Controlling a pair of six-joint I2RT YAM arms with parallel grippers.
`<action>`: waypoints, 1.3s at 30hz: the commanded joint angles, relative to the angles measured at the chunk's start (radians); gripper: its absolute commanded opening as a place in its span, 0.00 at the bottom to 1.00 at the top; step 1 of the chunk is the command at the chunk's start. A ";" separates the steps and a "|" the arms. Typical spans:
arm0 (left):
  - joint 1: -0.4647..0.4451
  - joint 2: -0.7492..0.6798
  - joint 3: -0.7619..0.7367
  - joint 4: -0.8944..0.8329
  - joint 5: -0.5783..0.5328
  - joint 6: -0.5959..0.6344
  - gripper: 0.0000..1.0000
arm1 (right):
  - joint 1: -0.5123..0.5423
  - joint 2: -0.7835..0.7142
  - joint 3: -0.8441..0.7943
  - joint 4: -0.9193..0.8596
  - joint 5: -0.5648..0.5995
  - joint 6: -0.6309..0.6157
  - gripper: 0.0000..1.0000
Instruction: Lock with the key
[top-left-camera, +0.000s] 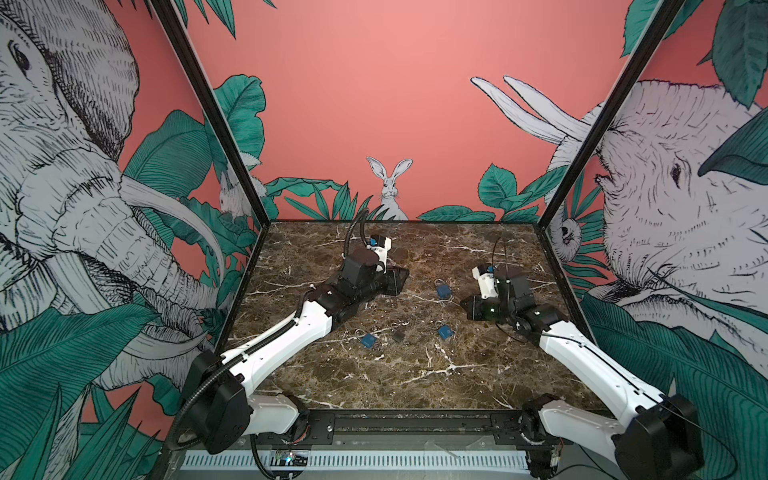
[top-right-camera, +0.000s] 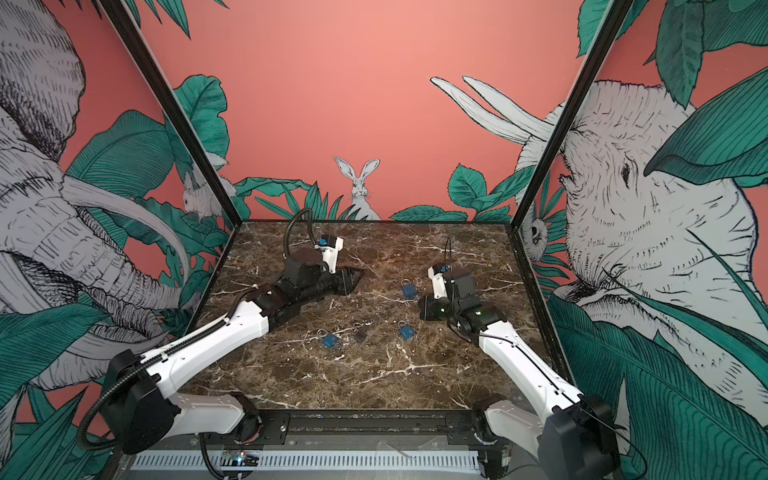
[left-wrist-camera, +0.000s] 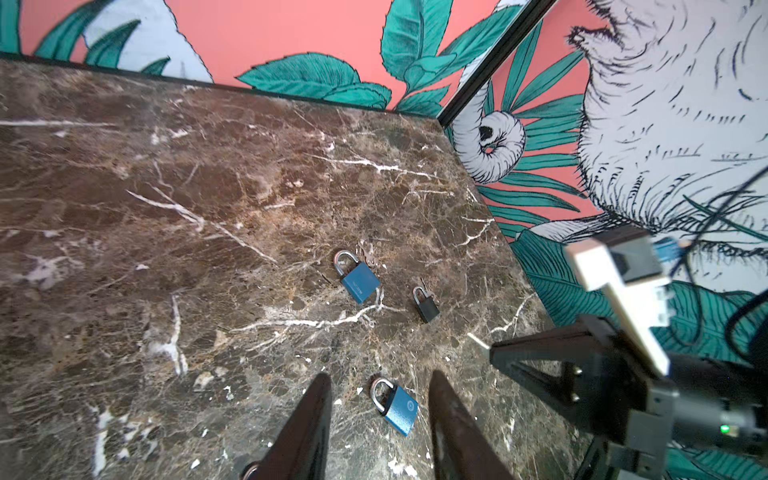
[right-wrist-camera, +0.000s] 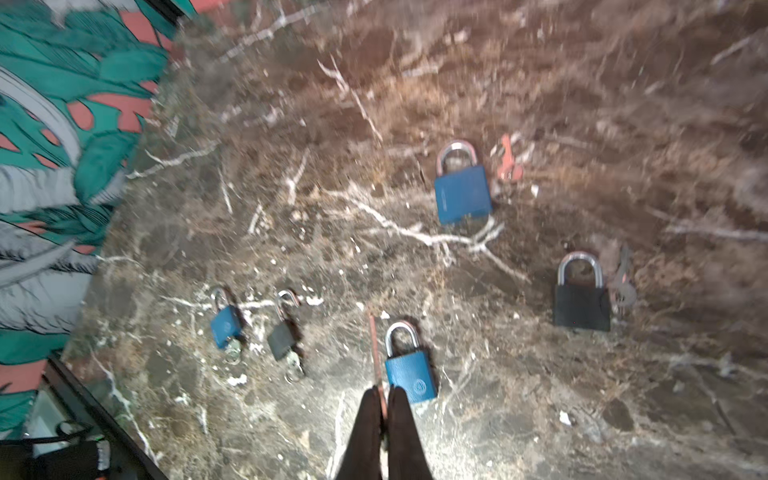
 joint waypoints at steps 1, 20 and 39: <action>0.004 -0.040 -0.037 0.018 -0.065 0.018 0.42 | 0.023 0.040 -0.034 0.035 0.039 -0.011 0.00; 0.035 -0.044 -0.070 0.044 -0.060 -0.007 0.42 | 0.079 0.276 -0.062 0.119 0.093 -0.020 0.00; 0.040 -0.057 -0.069 0.040 -0.062 -0.002 0.43 | 0.095 0.348 -0.066 0.136 0.125 -0.010 0.10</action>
